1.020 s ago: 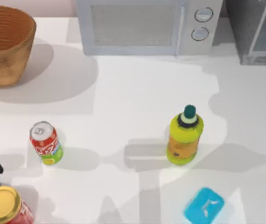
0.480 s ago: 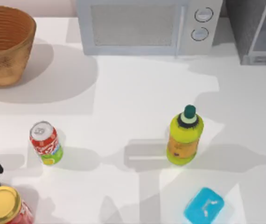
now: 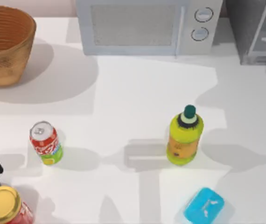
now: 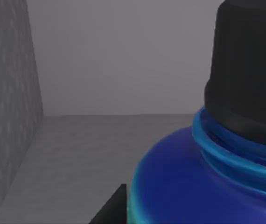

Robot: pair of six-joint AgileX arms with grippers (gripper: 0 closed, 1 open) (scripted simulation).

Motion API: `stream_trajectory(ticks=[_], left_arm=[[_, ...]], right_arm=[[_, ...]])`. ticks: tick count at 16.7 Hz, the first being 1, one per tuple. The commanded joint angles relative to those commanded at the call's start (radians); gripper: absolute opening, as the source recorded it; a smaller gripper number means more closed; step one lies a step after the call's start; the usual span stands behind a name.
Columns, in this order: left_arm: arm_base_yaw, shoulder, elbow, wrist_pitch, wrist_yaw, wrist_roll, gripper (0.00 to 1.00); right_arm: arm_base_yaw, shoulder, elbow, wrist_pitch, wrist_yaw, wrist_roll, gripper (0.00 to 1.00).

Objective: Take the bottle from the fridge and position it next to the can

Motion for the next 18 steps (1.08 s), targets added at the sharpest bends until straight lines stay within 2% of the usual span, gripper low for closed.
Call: stream_trajectory(ticks=[5,12,15,18], left_arm=[[0.0,0.0,0.0,0.0,0.0,0.0,1.0],[0.0,0.0,0.0,0.0,0.0,0.0,1.0],[0.0,0.0,0.0,0.0,0.0,0.0,1.0],[0.0,0.0,0.0,0.0,0.0,0.0,1.0]], right_arm=[[-0.025,-0.154,-0.23,0.084,-0.037,-0.004,0.0],[-0.011,-0.163,-0.233,0.087,-0.028,0.004,0.0],[0.084,-0.158,-0.141,0.059,0.066,0.049,0.0],[0.27,-0.137,-0.005,0.019,0.246,0.109,0.0]])
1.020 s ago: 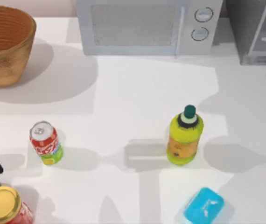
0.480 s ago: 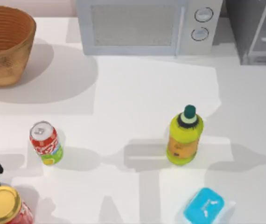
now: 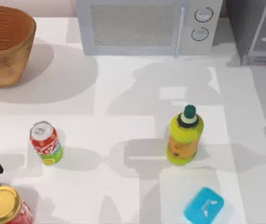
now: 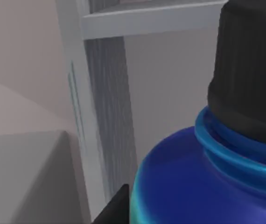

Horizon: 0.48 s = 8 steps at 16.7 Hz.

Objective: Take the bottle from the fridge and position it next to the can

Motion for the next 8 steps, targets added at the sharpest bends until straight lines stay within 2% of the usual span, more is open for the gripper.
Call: stream_trajectory(ticks=[8], left_arm=[[0.0,0.0,0.0,0.0,0.0,0.0,1.0]], right_arm=[[0.648,0.168,0.262,-0.045,0.69,0.105,0.0]])
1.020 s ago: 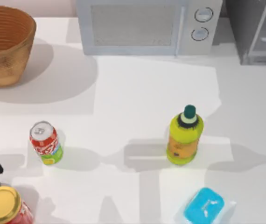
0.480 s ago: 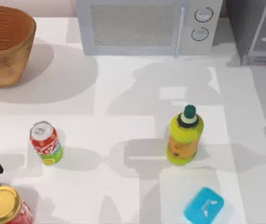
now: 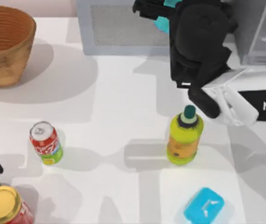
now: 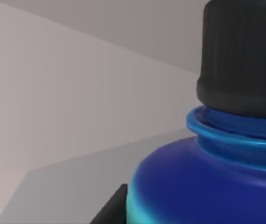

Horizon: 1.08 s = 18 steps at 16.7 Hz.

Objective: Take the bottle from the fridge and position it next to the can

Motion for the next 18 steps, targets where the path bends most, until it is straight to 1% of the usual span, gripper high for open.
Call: stream_trajectory(ticks=[2,4,5,7,10,18], left_arm=[[0.0,0.0,0.0,0.0,0.0,0.0,1.0],[0.0,0.0,0.0,0.0,0.0,0.0,1.0],[0.0,0.0,0.0,0.0,0.0,0.0,1.0],[0.0,0.0,0.0,0.0,0.0,0.0,1.0],[0.0,0.0,0.0,0.0,0.0,0.0,1.0],[0.0,0.0,0.0,0.0,0.0,0.0,1.0]], right_arm=[[0.15,0.057,0.0,0.016,0.16,0.002,0.0],[0.277,0.116,-0.025,0.04,0.29,-0.005,0.0],[0.33,0.143,-0.044,0.055,0.339,-0.012,0.0],[0.411,0.193,-0.094,0.084,0.406,-0.028,0.0],[0.463,0.239,-0.164,0.114,0.436,-0.05,0.0],[0.469,0.224,-0.172,0.111,0.431,-0.038,0.0]])
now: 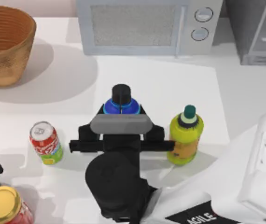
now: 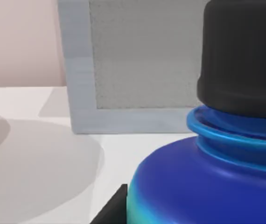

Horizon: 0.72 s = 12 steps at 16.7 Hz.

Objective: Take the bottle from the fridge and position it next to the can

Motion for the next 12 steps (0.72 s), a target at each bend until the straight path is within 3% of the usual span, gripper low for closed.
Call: stream_trajectory(ticks=[8,12], left_arm=[[0.0,0.0,0.0,0.0,0.0,0.0,1.0],[0.0,0.0,0.0,0.0,0.0,0.0,1.0]], right_arm=[[-0.002,0.019,0.001,0.006,0.005,-0.014,0.0],[-0.002,0.019,0.001,0.006,0.005,-0.014,0.3]])
